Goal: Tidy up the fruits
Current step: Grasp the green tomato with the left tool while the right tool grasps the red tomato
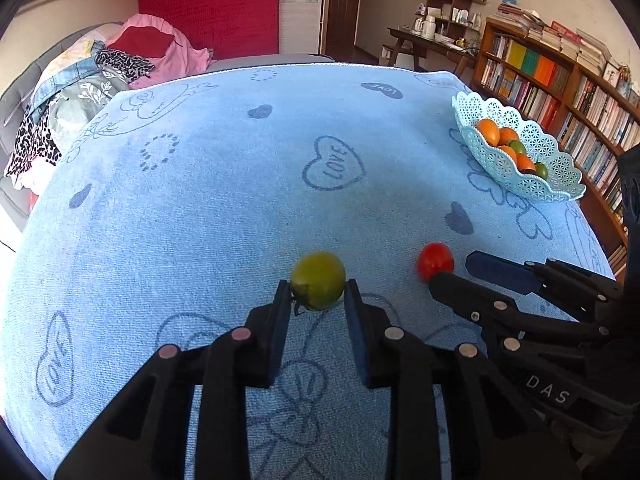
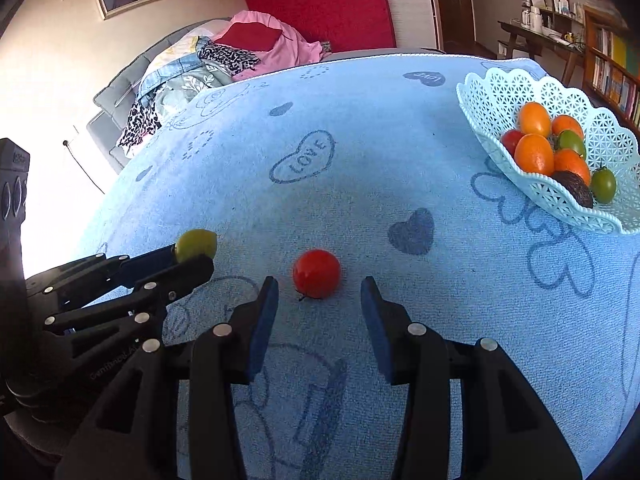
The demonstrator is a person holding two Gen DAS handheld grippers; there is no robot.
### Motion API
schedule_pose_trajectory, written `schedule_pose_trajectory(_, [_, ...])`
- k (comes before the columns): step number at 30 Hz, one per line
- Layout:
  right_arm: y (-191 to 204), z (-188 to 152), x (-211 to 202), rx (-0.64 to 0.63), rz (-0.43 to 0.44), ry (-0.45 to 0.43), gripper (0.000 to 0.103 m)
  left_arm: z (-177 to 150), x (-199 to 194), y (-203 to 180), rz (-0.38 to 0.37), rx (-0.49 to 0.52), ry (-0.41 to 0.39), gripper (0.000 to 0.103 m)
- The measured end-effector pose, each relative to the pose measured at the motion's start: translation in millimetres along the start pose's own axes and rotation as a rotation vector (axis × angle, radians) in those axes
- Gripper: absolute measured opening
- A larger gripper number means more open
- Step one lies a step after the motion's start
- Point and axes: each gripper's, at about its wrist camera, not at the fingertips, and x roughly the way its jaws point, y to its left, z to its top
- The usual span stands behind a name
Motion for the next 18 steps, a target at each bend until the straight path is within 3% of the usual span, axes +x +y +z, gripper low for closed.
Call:
schedule_pose_trajectory(8, [7,4,13,-0.02,-0.012,0.006,0.043,-1,1,6,0.008,-0.019,0.0,0.028])
schedule_pose_trajectory(13, [8,4,18,-0.038,-0.035,0.011,0.028,-1,4,7,0.01,-0.026,0.007,0.028])
schedule_pose_trajectory(18, [8,3,16,-0.038,-0.038,0.002,0.028,-1,6,6,0.01,-0.026,0.011,0.028])
